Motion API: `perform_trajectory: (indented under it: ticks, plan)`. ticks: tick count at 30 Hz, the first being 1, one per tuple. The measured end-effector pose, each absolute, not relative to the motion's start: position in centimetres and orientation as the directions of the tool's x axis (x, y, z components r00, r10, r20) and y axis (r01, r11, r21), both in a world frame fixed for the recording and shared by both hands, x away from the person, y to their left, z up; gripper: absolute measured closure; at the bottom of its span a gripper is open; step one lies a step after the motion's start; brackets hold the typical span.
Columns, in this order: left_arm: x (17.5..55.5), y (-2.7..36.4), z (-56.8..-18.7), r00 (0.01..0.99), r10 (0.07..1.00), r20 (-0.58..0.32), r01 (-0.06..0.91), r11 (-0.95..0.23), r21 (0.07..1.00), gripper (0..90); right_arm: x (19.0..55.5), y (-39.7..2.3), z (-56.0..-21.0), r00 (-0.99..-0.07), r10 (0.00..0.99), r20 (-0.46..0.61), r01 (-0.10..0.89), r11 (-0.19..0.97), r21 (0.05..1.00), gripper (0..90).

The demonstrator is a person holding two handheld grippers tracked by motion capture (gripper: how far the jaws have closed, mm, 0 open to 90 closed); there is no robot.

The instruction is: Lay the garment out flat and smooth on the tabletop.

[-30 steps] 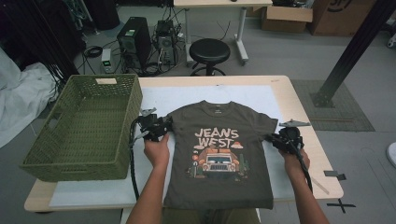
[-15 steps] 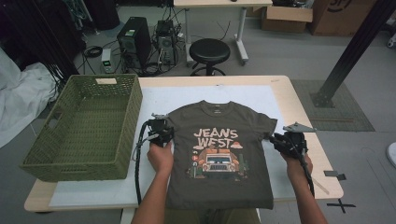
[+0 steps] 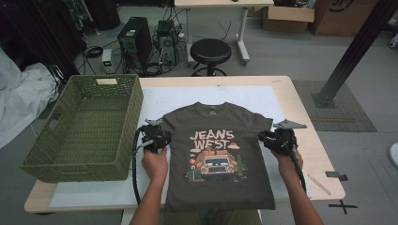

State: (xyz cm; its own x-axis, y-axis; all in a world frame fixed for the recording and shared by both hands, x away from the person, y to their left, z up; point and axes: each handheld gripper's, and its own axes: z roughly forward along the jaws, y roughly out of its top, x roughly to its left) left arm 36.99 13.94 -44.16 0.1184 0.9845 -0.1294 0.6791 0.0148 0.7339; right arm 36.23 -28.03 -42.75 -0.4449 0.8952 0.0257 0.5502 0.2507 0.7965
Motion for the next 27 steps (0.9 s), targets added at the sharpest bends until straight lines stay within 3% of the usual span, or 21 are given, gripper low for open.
perform_trajectory:
  ticks: [3,6,8,10,12,14,17,20,23,27]
  plan:
    - [35.8,14.8,-43.9,0.126,0.978,-0.163,0.649,0.043,0.760,52.8,36.0,-27.3,-43.9,-0.467,0.884,0.013,0.570,0.290,0.769,70.9]
    - [34.6,15.5,-43.9,0.142,0.972,-0.190,0.619,0.063,0.783,46.8,35.3,-27.2,-44.8,-0.489,0.872,-0.029,0.560,0.340,0.756,87.4]
    - [34.0,15.7,-43.9,0.161,0.963,-0.216,0.618,0.072,0.783,41.4,35.0,-27.2,-44.6,-0.461,0.882,-0.094,0.573,0.377,0.728,89.2]
    - [33.1,15.8,-43.9,0.194,0.956,-0.222,0.612,0.059,0.788,41.1,34.8,-27.7,-44.4,-0.445,0.894,-0.048,0.586,0.332,0.739,75.5]
    - [32.4,15.8,-43.8,0.220,0.954,-0.204,0.600,0.033,0.799,41.3,33.7,-28.2,-43.8,-0.450,0.892,-0.031,0.552,0.305,0.776,72.6]
    - [32.1,15.7,-43.6,0.241,0.950,-0.200,0.587,0.022,0.809,40.7,33.0,-28.4,-43.5,-0.454,0.889,-0.055,0.532,0.320,0.784,64.3]
    - [31.8,15.4,-43.2,0.263,0.940,-0.217,0.568,0.031,0.822,31.8,32.0,-29.9,-43.4,-0.406,0.914,-0.008,0.517,0.237,0.823,53.3]
    - [31.8,15.0,-42.6,0.272,0.939,-0.210,0.546,0.029,0.837,17.4,31.7,-31.7,-43.4,-0.354,0.933,0.067,0.512,0.133,0.848,40.2]
    - [32.0,14.4,-41.8,0.280,0.941,-0.190,0.521,0.017,0.853,15.6,31.8,-32.8,-43.3,-0.306,0.950,0.068,0.487,0.095,0.868,18.0]
    - [32.7,14.1,-40.8,0.279,0.942,-0.186,0.507,0.020,0.862,15.7,32.3,-34.0,-42.5,-0.263,0.959,0.108,0.478,0.032,0.878,17.1]
